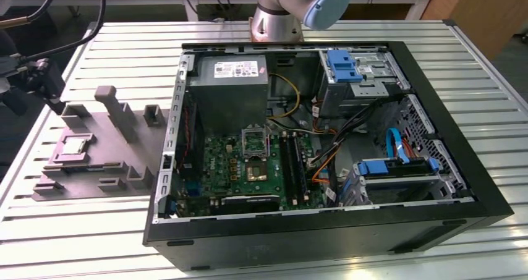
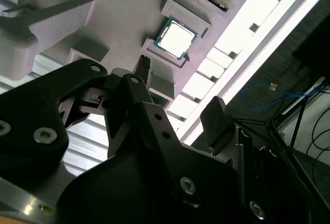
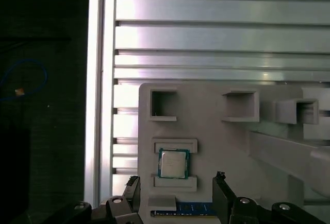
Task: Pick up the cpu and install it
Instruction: 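Pick up the cpu and move it towards the insertion slot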
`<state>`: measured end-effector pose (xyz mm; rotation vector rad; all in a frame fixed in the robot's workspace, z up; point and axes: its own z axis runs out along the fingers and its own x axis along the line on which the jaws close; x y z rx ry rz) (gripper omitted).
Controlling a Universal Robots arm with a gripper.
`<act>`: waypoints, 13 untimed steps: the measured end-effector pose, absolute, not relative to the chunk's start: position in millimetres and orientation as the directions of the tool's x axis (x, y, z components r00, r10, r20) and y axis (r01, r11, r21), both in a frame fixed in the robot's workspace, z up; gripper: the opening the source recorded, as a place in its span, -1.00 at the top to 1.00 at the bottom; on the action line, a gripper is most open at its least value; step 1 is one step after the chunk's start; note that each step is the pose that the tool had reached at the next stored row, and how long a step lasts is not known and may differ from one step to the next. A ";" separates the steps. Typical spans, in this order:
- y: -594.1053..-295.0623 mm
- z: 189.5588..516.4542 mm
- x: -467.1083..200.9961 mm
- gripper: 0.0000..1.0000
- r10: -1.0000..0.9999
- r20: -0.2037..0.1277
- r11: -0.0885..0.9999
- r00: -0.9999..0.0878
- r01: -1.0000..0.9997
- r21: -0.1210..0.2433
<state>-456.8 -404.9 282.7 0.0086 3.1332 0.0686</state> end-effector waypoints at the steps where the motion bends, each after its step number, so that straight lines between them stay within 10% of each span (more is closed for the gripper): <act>1: -405.2 281.0 -456.9 -0.33 0.006 -0.008 0.999 -1.000 0.006 0.044; 13: -406.5 273.8 -456.8 -0.33 0.012 -0.008 0.999 -1.000 0.011 0.044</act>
